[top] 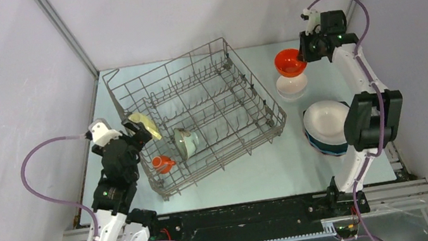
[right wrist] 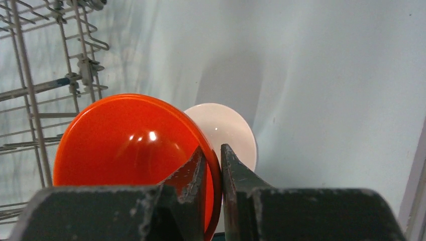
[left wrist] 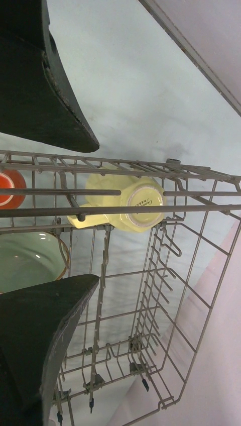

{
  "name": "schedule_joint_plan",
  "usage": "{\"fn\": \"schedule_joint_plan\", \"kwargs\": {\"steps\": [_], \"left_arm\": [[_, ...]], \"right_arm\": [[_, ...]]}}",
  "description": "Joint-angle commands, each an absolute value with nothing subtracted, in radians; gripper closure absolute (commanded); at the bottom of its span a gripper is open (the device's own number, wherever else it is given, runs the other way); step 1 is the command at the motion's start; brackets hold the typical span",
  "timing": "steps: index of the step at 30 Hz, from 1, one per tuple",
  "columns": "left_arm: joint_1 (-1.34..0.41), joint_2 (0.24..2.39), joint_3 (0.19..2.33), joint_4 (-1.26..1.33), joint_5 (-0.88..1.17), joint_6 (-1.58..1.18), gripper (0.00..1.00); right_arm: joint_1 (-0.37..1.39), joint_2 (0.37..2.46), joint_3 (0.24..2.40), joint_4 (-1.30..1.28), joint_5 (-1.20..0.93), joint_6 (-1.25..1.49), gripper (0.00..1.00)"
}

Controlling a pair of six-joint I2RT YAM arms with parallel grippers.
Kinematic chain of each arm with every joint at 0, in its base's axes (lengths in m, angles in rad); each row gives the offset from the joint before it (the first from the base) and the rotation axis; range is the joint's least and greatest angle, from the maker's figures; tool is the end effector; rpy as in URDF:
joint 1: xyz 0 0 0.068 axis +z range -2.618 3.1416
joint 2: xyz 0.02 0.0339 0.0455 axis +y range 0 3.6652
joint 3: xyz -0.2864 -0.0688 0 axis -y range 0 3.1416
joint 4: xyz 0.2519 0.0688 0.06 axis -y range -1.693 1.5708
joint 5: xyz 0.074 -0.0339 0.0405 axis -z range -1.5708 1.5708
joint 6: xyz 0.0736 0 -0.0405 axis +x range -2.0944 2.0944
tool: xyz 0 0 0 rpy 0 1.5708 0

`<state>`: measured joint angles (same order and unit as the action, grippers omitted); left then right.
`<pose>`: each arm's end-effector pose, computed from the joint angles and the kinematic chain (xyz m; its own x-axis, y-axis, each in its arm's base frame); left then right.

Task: Unload the mixed dishes from the dish rack
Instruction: Place the bowl at the center of the board.

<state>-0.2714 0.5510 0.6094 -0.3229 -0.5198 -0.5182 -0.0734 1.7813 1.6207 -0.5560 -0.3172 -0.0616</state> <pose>0.1611 -0.0069 0.3020 -0.1053 -0.4169 -0.9028 -0.3239 0.8727 -0.3653 0.4471 -0.0099 0.3180 -0.6437 -0.0113 -0.7652 -0.2049 0.9659 0.1581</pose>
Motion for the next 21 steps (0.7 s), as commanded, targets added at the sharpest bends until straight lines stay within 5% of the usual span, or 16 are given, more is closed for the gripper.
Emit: {"fn": "schedule_joint_plan", "kwargs": {"steps": [1,21], "left_arm": [[-0.268,0.56,0.597,-0.333,-0.508,-0.502,0.02],[-0.268,0.553,0.588,-0.338,-0.547,-0.507,0.02]], "right_arm": [[-0.059,1.845,1.718,-0.667,-0.299,-0.115,1.0],[-0.014,1.938,1.697,-0.623,-0.135,-0.336,0.92]]}}
